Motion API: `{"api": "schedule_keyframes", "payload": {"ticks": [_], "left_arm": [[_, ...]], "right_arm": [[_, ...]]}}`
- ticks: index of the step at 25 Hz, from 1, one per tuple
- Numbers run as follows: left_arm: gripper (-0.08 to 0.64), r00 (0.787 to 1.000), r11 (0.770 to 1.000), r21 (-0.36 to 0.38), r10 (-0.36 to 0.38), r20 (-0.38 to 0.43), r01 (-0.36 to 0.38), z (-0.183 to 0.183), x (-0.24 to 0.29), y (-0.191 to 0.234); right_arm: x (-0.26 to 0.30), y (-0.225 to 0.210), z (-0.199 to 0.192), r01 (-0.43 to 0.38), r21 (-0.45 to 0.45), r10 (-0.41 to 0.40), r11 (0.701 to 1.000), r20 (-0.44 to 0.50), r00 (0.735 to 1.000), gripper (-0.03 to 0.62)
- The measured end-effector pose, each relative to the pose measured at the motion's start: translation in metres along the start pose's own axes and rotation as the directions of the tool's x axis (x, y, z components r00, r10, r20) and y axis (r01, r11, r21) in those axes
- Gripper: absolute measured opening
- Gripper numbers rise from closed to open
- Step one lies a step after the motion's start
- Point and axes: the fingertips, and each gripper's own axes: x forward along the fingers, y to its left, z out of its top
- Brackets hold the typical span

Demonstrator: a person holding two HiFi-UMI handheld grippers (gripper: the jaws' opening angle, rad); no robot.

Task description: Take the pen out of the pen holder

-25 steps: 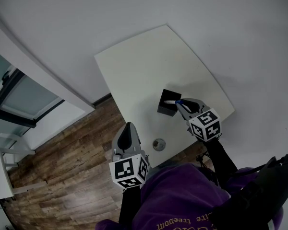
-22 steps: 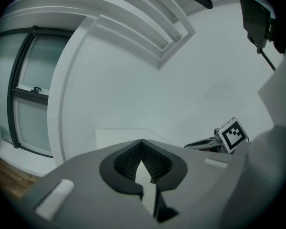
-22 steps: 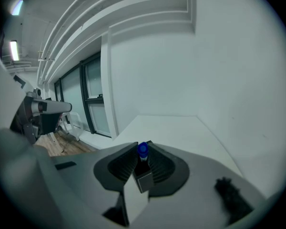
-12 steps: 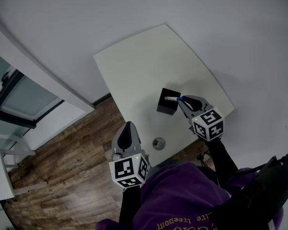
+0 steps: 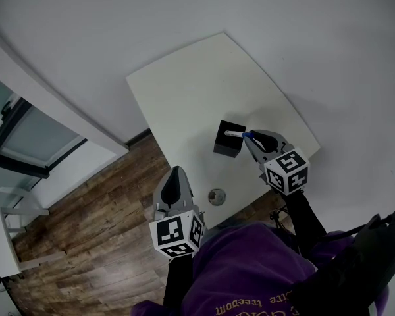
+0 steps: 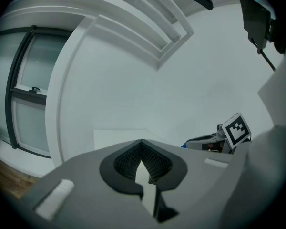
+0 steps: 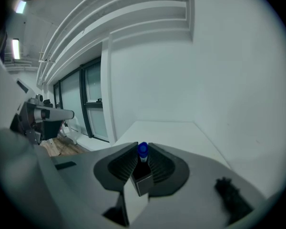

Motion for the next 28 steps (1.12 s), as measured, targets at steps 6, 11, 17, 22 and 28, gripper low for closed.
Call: {"api": "schedule_keyframes", "payload": {"ticks": [6, 11, 17, 22, 28], "left_arm": [[0.005, 1.0, 1.0, 0.002, -0.005, 0.0, 0.005, 0.002, 0.001, -0.002], [0.006, 1.0, 1.0, 0.003, -0.008, 0.0, 0.008, 0.002, 0.003, -0.005], [0.005, 1.0, 1.0, 0.003, -0.01, 0.0, 0.01, 0.002, 0.006, -0.005], [0.006, 1.0, 1.0, 0.003, -0.011, -0.001, 0.011, 0.002, 0.008, -0.006], [0.006, 1.0, 1.0, 0.003, -0.012, 0.0, 0.012, 0.004, 0.007, -0.006]], "right_arm": [[-0.005, -0.003, 0.008, 0.007, -0.008, -0.007, 1.0, 0.019, 1.0, 0.071], [-0.007, -0.004, 0.012, 0.008, -0.022, -0.008, 1.0, 0.027, 1.0, 0.071], [-0.007, -0.006, 0.016, 0.008, -0.025, -0.007, 1.0, 0.037, 0.999, 0.072], [-0.008, -0.008, 0.018, 0.008, -0.027, -0.006, 1.0, 0.044, 0.999, 0.072], [-0.01, -0.009, 0.022, 0.011, -0.025, -0.009, 1.0, 0.056, 0.998, 0.071]]}}
